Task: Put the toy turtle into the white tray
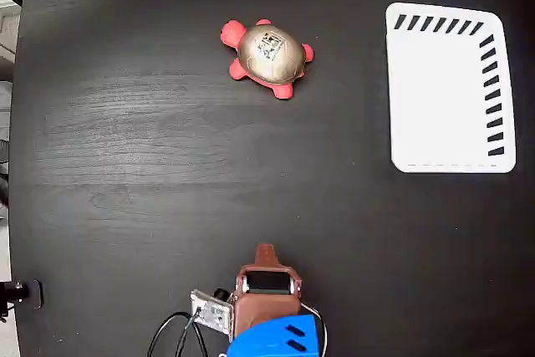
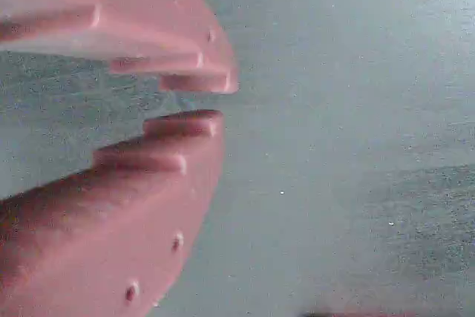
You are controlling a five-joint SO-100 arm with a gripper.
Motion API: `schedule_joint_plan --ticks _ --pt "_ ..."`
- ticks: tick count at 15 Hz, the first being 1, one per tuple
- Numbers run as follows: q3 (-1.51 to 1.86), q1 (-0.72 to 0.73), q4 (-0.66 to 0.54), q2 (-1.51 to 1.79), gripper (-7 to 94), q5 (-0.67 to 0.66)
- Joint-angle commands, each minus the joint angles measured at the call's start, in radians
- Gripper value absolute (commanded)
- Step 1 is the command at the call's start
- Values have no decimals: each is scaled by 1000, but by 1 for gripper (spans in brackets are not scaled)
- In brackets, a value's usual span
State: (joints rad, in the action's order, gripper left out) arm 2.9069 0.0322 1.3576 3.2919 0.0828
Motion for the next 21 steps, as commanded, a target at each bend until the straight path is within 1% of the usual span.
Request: schedule_joint_plan --ticks 1,17,18,19,20,21 --pt "-3 14 21 75 0 15" --pt "-6 26 17 63 0 12" --pt "-17 25 -58 -20 0 32" --pt "-44 12 -166 -141 0 32" --pt "-118 0 -232 -282 0 28" --pt "-215 -3 -261 -422 0 25"
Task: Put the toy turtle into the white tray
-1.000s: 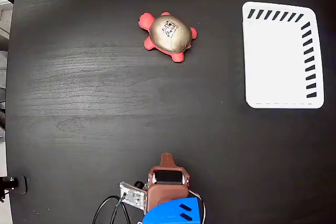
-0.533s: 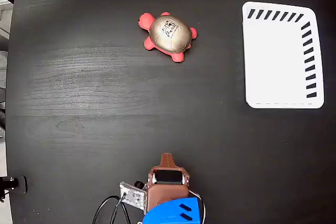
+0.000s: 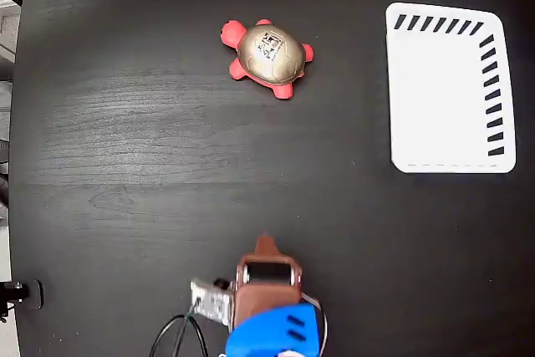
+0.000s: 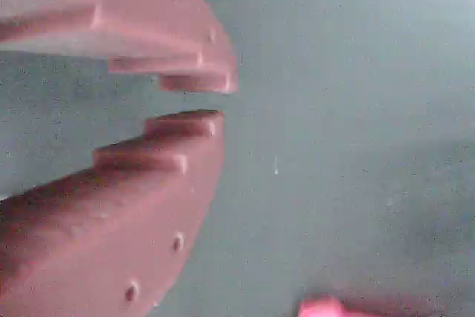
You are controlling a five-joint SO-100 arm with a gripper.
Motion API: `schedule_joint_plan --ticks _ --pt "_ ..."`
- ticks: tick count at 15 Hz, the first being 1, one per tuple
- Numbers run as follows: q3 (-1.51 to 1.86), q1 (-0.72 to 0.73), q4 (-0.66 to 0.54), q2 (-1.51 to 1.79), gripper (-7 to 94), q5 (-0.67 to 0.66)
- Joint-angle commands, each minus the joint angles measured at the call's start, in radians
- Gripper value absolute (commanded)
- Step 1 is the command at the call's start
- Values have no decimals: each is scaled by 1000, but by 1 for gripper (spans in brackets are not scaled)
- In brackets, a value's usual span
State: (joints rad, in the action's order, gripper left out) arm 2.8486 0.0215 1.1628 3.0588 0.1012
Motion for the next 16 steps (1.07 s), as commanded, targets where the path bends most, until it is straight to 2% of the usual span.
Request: schedule_joint_plan --ticks 1,6,8,11,16 --pt "-256 9 -72 -321 0 9" --pt "-719 -3 -21 -853 0 55" --pt "-856 -21 -55 -1014 0 52" --pt "-1177 -29 23 -1312 0 98" --pt "-1588 -23 160 -1608 0 175"
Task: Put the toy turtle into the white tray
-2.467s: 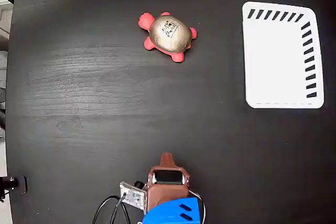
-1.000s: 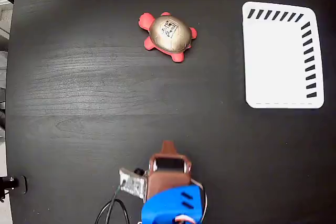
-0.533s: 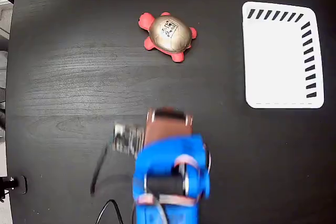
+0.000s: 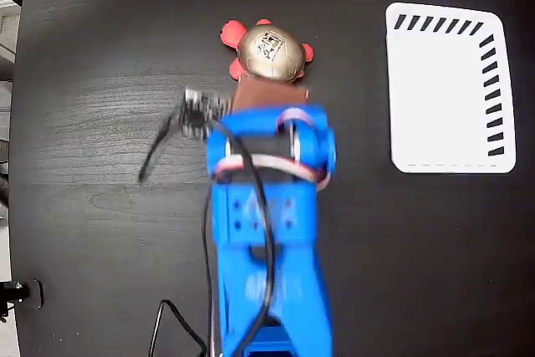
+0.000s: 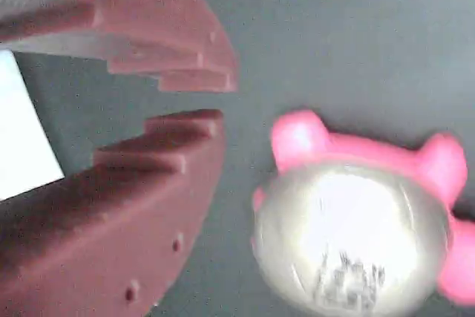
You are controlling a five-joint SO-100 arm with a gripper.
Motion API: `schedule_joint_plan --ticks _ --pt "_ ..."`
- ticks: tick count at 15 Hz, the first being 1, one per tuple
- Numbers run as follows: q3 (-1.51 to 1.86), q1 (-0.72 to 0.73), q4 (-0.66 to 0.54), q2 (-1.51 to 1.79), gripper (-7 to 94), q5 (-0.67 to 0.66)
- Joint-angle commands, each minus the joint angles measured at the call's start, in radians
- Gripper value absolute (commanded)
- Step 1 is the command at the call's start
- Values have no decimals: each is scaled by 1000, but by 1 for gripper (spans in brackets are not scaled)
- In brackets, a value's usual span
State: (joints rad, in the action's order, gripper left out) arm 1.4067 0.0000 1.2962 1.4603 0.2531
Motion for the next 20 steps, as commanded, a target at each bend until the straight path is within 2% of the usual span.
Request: schedule_joint_plan --ticks 1,6,9,11,13,17,20 --pt "-186 -3 35 -43 0 32" --pt "-486 -15 146 -285 7 72" --pt "-676 -17 221 -445 22 129" --pt "-750 -17 249 -512 37 156" --pt "-788 -17 259 -565 44 181" --pt "-891 -18 293 -673 49 225" --pt "-971 -18 321 -749 50 232"
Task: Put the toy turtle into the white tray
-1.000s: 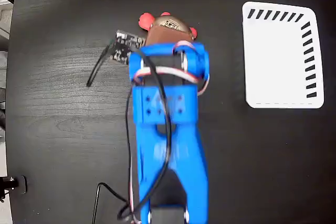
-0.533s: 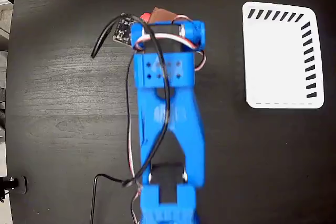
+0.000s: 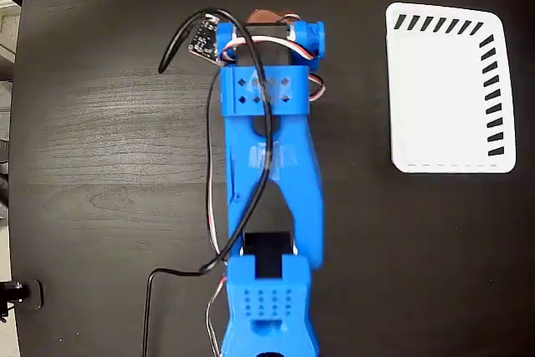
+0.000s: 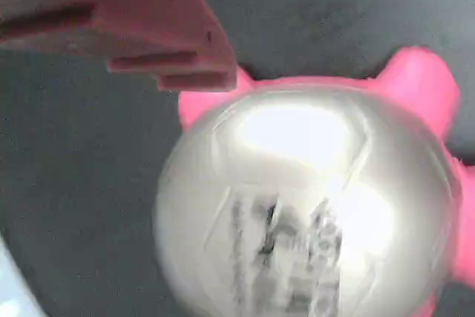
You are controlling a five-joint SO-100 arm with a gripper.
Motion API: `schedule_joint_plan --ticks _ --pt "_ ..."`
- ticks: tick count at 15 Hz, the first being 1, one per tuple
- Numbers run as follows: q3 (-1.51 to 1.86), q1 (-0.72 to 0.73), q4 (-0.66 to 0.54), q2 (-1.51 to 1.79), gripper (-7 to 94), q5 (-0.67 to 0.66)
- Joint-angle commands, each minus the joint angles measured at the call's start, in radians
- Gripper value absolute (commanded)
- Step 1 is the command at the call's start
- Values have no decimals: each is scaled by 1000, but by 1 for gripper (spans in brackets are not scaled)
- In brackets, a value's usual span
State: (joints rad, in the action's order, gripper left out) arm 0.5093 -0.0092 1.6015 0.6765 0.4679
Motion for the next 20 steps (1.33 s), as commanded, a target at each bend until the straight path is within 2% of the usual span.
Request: schedule_joint_plan --ticks 1,17,20 --pt "-80 -8 15 21 50 17" --pt "-290 5 63 -201 51 80" --pt "-310 11 69 -212 44 72"
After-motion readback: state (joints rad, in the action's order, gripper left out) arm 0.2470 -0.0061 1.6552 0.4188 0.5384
